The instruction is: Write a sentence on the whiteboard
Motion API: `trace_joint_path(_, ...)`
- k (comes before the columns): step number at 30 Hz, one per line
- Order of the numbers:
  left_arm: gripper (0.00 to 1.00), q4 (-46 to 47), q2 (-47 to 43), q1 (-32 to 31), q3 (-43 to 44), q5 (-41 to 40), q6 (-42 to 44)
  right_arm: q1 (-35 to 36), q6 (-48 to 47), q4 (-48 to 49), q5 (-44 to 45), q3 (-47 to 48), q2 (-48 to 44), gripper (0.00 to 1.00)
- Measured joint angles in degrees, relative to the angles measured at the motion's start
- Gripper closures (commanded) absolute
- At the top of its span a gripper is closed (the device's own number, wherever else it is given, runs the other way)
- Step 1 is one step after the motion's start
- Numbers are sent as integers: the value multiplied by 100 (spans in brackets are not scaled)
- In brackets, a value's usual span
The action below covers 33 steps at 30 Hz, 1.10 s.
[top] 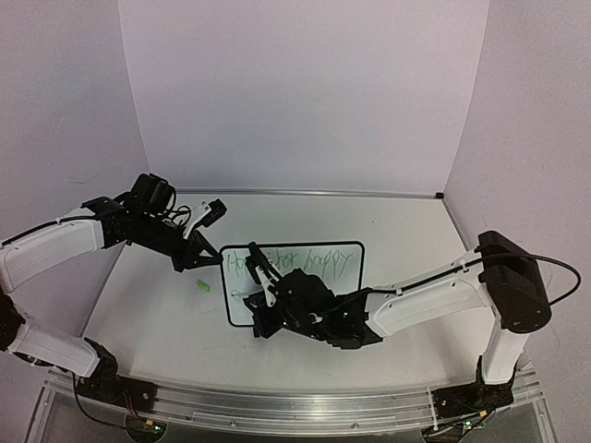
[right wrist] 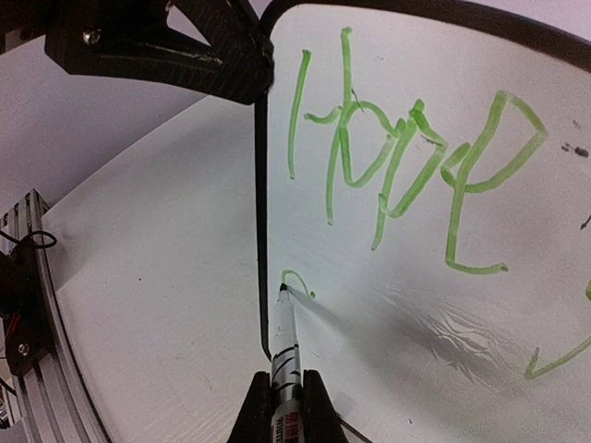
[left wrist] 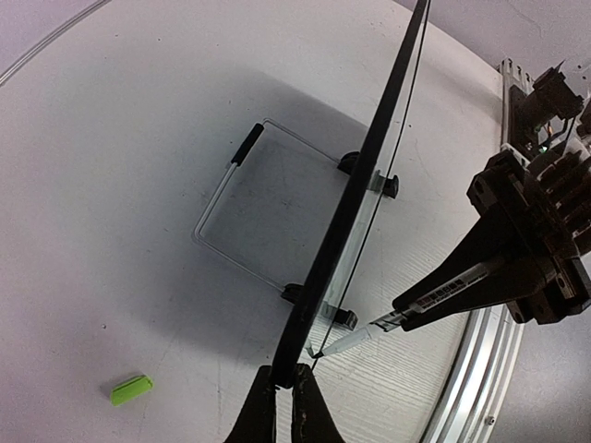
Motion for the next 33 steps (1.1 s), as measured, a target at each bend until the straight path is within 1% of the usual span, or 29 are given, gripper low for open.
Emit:
trace_joint_path(6,100,2,0,-16,0,0,0,0,84,-73,-41,-9,0,100)
trace_joint_path(17,100,39,0,-34,0,0,0,32,82,-89,155,-53,-38,100)
trace_joint_path(27,100,42,0,-39,0,0,0,35,-28,-15,640,-129,-518,100)
trace_joint_path(33,100,42,0,-41,0,-2,0,37,-89,45,723,-129,-566,100)
